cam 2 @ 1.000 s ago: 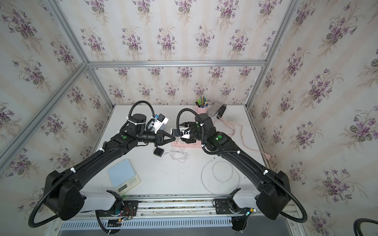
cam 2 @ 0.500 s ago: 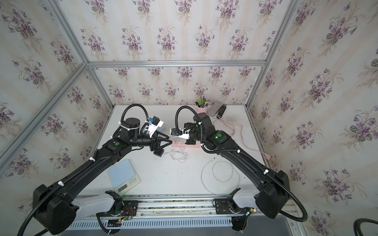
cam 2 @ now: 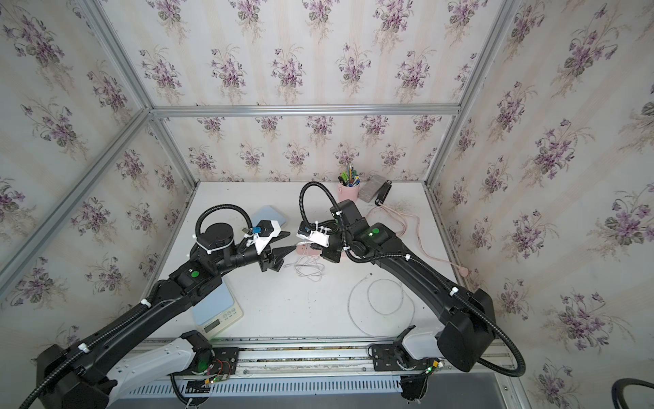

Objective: Charge the electronic scale
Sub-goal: Insert the charging cable into the plug.

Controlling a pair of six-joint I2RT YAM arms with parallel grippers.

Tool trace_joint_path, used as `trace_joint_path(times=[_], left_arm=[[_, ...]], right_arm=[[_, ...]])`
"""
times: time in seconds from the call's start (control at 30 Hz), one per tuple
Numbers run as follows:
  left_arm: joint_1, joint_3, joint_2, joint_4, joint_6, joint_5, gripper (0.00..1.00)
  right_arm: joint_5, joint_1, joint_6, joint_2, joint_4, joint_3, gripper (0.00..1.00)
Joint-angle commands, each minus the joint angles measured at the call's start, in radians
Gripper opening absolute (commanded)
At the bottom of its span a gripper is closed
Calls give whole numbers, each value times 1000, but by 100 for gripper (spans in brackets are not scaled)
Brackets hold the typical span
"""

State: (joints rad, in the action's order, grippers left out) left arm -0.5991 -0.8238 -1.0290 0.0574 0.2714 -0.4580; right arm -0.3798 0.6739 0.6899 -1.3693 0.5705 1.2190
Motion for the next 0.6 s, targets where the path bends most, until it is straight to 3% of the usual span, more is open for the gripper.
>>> trace_joint_path(times=[0.0,0.37,0.57], left_arm=[[-2,-21,-21,-20,67,2,43],[-2,-35,-85,-57,49,-45,38],[-1,-44,-98,-69,48,-63,16]], right_arm=[[-30,0,-21,6,9,5,0],[-68,-3,-23,10,9,4,0],[-96,-11,-24,18,6,0,0]])
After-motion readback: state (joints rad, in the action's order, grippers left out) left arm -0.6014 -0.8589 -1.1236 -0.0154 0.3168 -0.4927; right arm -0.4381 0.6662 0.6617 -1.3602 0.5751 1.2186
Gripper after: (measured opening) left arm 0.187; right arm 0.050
